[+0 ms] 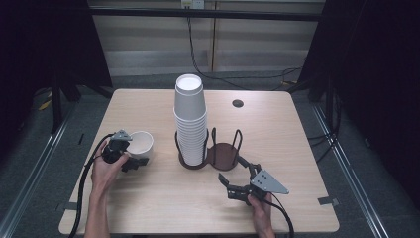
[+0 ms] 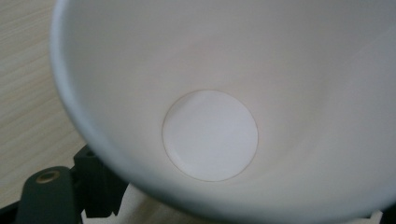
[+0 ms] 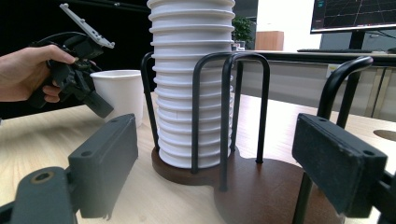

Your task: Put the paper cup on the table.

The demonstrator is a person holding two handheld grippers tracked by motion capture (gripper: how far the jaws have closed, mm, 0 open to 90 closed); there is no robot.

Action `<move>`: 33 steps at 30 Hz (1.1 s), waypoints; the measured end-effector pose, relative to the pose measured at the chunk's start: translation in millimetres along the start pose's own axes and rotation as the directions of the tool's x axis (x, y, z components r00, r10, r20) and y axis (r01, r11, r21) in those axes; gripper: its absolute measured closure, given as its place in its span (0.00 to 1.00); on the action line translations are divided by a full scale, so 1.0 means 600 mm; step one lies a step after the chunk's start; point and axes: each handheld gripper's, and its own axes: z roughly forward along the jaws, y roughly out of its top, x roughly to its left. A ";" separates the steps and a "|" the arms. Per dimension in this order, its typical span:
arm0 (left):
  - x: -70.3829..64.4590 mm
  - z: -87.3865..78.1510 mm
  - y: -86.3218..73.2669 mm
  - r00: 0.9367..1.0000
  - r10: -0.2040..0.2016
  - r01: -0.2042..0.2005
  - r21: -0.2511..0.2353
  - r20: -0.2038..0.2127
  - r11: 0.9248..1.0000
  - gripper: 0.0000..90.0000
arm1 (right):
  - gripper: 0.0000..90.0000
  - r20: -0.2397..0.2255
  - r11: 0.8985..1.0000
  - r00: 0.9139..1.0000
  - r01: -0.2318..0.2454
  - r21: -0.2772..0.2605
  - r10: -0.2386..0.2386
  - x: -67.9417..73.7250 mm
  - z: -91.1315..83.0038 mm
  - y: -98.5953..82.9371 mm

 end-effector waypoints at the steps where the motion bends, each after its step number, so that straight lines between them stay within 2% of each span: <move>1: -0.002 -0.001 -0.005 1.000 0.000 0.000 -0.018 -0.013 1.000 0.17 | 0.15 0.000 1.000 1.000 0.001 0.000 -0.001 0.000 0.000 0.000; 2: -0.003 -0.002 -0.010 1.000 -0.005 0.004 -0.034 -0.015 0.999 0.17 | 0.15 0.000 1.000 1.000 0.000 0.000 0.000 0.000 0.000 0.000; 3: -0.003 -0.003 -0.016 1.000 -0.028 0.028 -0.050 -0.009 0.998 0.18 | 0.15 0.002 1.000 1.000 0.000 0.000 0.000 0.000 0.000 0.000; 5: -0.004 -0.005 -0.025 0.999 -0.038 0.037 -0.076 -0.014 0.996 0.18 | 0.15 0.002 1.000 1.000 0.000 0.000 0.000 0.000 0.000 0.000; 7: -0.004 -0.009 -0.029 0.998 -0.049 0.046 -0.087 -0.035 0.995 0.17 | 0.15 0.002 1.000 1.000 0.000 0.000 0.000 0.000 0.000 0.000; 10: -0.008 -0.020 -0.035 0.996 -0.081 0.076 -0.153 -0.029 0.985 0.17 | 0.15 0.002 1.000 1.000 0.000 0.000 0.000 0.000 0.000 0.000; 13: -0.016 -0.034 -0.036 0.996 -0.073 0.064 -0.164 -0.048 0.984 0.17 | 0.15 0.002 1.000 1.000 -0.001 0.000 0.001 0.000 0.000 0.000; 16: -0.022 -0.049 -0.043 0.994 -0.103 0.090 -0.228 -0.048 0.969 0.17 | 0.15 0.002 1.000 1.000 0.000 0.000 0.000 0.000 0.000 0.000; 17: -0.023 -0.054 -0.046 0.993 -0.102 0.086 -0.231 -0.060 0.969 0.17 | 0.15 0.002 1.000 1.000 0.000 0.000 0.000 0.000 0.000 0.000; 19: -0.029 -0.061 -0.053 0.990 -0.113 0.089 -0.259 -0.081 0.962 0.17 | 0.15 0.002 1.000 1.000 0.000 0.000 0.000 0.000 0.000 0.000; 20: -0.033 -0.063 -0.054 0.990 -0.121 0.096 -0.282 -0.074 0.954 0.17 | 0.15 0.003 1.000 1.000 0.000 0.000 0.000 0.000 0.000 0.000; 22: -0.044 -0.070 -0.055 0.989 -0.118 0.086 -0.315 -0.084 0.945 0.17 | 0.15 0.003 1.000 1.000 -0.001 0.000 0.001 0.000 0.000 0.000; 24: -0.053 -0.072 -0.055 0.991 -0.100 0.066 -0.332 -0.087 0.941 0.17 | 0.15 0.003 1.000 1.000 -0.001 0.000 0.001 0.000 0.000 0.000; 25: -0.059 -0.071 -0.056 0.991 -0.112 0.079 -0.361 -0.070 0.929 0.18 | 0.15 0.003 1.000 1.000 -0.001 0.000 0.001 0.000 0.000 0.000; 26: -0.063 -0.073 -0.056 0.993 -0.098 0.066 -0.356 -0.071 0.932 0.18 | 0.15 0.003 1.000 1.000 -0.001 0.000 0.001 0.000 0.000 0.000; 27: -0.068 -0.072 -0.056 0.992 -0.106 0.074 -0.361 -0.069 0.929 0.18 | 0.15 0.003 1.000 1.000 -0.001 0.000 0.001 0.000 0.000 0.000; 29: -0.076 -0.074 -0.054 0.992 -0.098 0.061 -0.367 -0.083 0.928 0.18 | 0.15 0.004 1.000 1.000 -0.001 0.000 0.001 0.000 0.000 0.000; 30: -0.081 -0.076 -0.054 0.991 -0.104 0.067 -0.378 -0.078 0.923 0.18 | 0.15 0.004 1.000 1.000 -0.001 0.000 0.001 0.000 0.000 0.000; 31: -0.086 -0.079 -0.056 0.990 -0.106 0.063 -0.391 -0.089 0.918 0.18 | 0.15 0.003 1.000 1.000 -0.001 0.000 0.001 0.000 -0.001 0.000; 32: -0.092 -0.079 -0.058 0.989 -0.113 0.065 -0.424 -0.090 0.903 0.18 | 0.15 0.003 1.000 1.000 -0.001 0.000 0.001 0.000 -0.001 0.000; 33: -0.096 -0.081 -0.062 0.991 -0.105 0.059 -0.433 -0.083 0.900 0.18 | 0.15 0.003 1.000 1.000 -0.001 -0.001 0.001 0.000 -0.001 0.000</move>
